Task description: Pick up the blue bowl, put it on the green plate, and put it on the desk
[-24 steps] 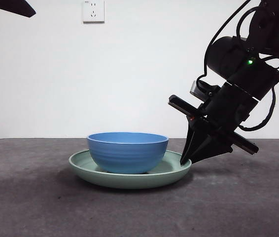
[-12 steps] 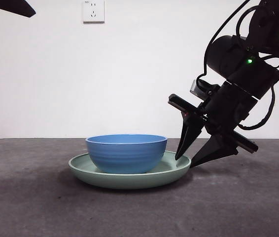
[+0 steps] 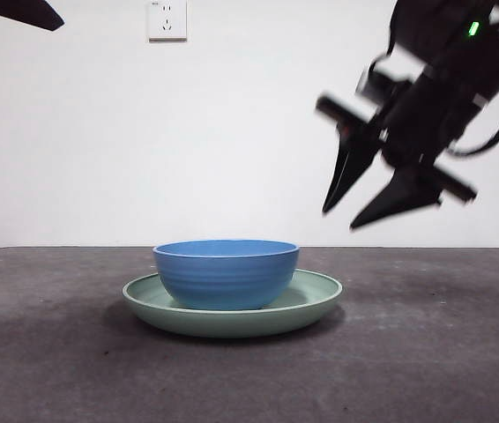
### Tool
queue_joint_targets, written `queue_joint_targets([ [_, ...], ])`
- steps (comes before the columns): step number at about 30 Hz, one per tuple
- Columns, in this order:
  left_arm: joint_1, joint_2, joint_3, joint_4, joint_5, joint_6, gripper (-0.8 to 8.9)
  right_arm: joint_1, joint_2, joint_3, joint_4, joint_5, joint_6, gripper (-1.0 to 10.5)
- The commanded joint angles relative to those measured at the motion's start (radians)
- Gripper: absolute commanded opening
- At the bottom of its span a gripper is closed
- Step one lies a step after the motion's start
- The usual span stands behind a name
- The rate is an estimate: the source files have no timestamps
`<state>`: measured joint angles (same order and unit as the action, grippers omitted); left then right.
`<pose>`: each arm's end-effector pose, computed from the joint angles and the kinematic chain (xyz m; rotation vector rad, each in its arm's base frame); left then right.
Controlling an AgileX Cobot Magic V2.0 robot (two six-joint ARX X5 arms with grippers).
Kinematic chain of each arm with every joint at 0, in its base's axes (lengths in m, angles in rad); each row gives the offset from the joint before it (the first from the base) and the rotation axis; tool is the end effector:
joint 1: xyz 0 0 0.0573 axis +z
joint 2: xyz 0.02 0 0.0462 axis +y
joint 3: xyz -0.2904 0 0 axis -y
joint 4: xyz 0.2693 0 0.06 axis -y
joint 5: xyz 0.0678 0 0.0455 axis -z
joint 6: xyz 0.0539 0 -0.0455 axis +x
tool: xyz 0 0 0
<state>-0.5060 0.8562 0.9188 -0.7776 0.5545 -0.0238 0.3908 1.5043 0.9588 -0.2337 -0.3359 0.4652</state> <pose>0.1441 -0.1123 0.3251 -0.0387 0.7602 -1.0043 0.3136 0.1484 0.2214 0.3994 0.9399 0.4906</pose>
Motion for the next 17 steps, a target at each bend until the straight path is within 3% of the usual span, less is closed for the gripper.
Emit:
queue_joint_targets([
  [1, -0.005, 0.006, 0.010, 0.008, 0.006, 0.012, 2.19, 0.005, -0.076, 0.020, -0.045, 0.003, -0.086, 1.8],
  [8, -0.005, 0.005, 0.010, 0.008, 0.006, 0.012, 2.19, 0.023, -0.316, 0.020, -0.222, -0.008, -0.205, 1.8],
  [17, -0.005, 0.006, 0.010, 0.008, 0.005, 0.012, 2.19, 0.099, -0.526, 0.020, -0.509, -0.011, -0.289, 1.8],
])
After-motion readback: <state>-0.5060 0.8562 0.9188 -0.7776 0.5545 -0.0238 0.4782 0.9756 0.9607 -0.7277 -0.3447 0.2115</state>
